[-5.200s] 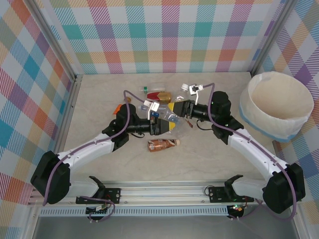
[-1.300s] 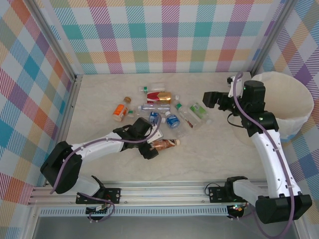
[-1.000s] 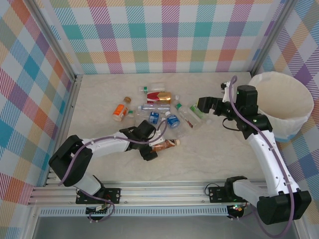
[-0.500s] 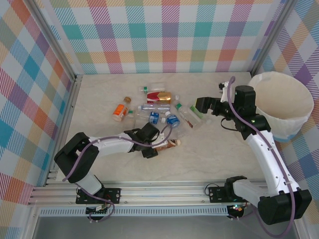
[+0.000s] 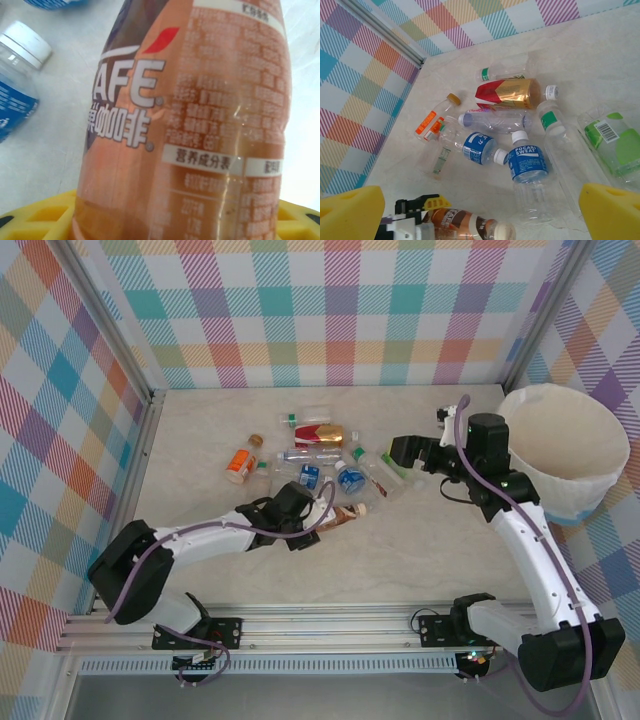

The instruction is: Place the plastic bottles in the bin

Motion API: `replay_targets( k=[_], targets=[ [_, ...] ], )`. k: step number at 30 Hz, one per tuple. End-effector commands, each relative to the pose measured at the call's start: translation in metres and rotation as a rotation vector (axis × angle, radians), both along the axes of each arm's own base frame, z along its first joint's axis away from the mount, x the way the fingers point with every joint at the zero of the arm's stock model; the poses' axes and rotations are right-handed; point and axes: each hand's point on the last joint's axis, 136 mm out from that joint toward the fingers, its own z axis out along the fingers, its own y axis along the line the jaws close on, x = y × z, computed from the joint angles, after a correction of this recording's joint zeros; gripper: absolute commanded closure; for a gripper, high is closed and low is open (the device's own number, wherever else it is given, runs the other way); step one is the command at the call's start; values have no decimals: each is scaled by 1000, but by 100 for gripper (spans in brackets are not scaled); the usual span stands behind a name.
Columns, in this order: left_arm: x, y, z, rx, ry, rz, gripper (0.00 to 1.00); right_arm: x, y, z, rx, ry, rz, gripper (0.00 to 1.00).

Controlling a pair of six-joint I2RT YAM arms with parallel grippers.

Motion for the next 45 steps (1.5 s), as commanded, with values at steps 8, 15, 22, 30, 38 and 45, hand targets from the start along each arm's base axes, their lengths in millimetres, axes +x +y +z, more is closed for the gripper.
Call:
replay_targets(
  k=[8,15,22,30,38,45],
  targets=[
    [-8,-35,91,-549,63,124,100,-3,18,3,98,-8,67,0],
    [1,-53,153,-893,184,248,100,-13,52,8,161,-33,213,0],
    [-5,-63,183,-1037,243,203,100,-20,82,22,246,-67,328,0],
    [-9,-75,196,-1114,311,159,100,-18,112,25,296,-43,398,7],
    [-11,-80,195,-1105,344,141,100,-17,122,33,319,-79,411,41],
    [-13,-82,190,-1092,362,139,77,-14,119,36,321,-73,382,63]
  ],
)
